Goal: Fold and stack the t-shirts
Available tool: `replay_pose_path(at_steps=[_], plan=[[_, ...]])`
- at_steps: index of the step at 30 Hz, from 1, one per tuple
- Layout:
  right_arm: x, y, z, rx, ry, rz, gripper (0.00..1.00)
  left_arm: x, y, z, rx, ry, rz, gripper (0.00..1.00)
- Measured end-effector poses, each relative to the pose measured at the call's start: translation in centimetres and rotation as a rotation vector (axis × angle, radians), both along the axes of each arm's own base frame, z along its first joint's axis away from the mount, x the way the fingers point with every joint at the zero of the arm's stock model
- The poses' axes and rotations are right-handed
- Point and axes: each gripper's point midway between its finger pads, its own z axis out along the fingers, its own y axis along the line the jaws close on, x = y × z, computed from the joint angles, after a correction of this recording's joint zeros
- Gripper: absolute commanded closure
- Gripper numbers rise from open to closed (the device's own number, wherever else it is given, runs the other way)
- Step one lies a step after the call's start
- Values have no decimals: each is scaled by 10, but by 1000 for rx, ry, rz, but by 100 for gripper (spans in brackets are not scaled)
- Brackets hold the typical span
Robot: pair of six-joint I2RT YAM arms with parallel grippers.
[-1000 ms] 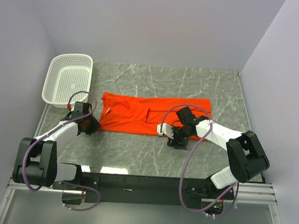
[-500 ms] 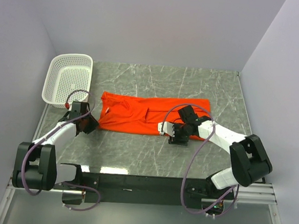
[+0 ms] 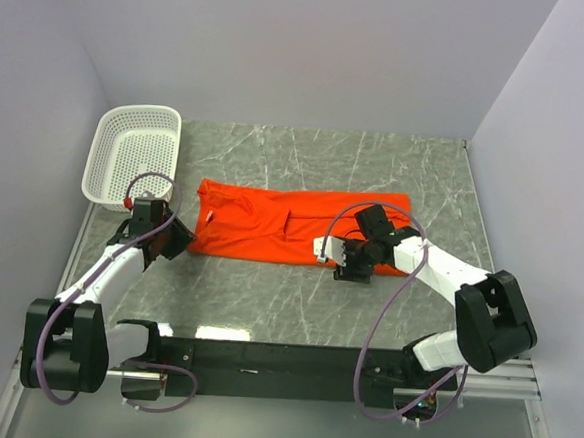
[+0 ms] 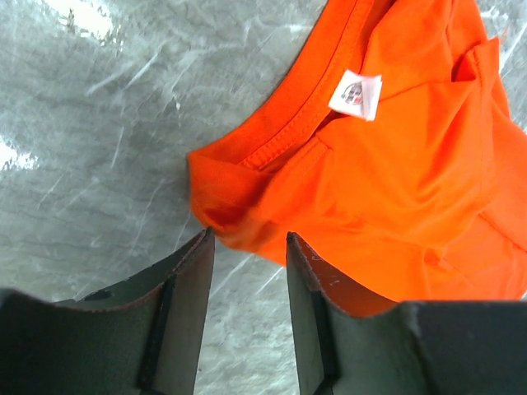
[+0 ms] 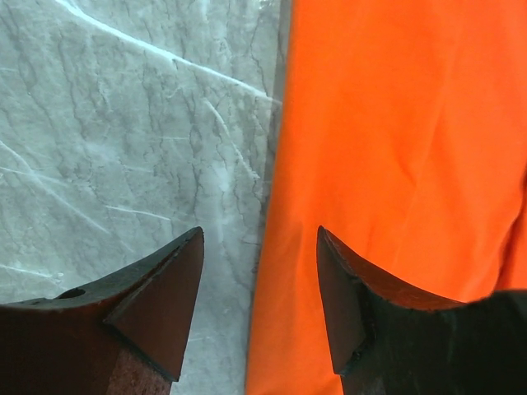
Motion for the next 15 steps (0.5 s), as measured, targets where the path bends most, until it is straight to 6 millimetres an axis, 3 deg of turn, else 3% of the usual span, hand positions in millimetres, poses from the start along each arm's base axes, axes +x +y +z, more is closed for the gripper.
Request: replay_pose_path(at_steps=[4,8,15], plan=[[-1,-2,-8,-13,27,-6,37,-6,-1,-3,-5,5,-3,57],[-4,-4,-20,-32,65,-8,37,-11,-1,-9,-6,21,-3,69],[-2,-5,-22,-36,74,-13,38,-17,-1,-26,-10,75,-4,69]])
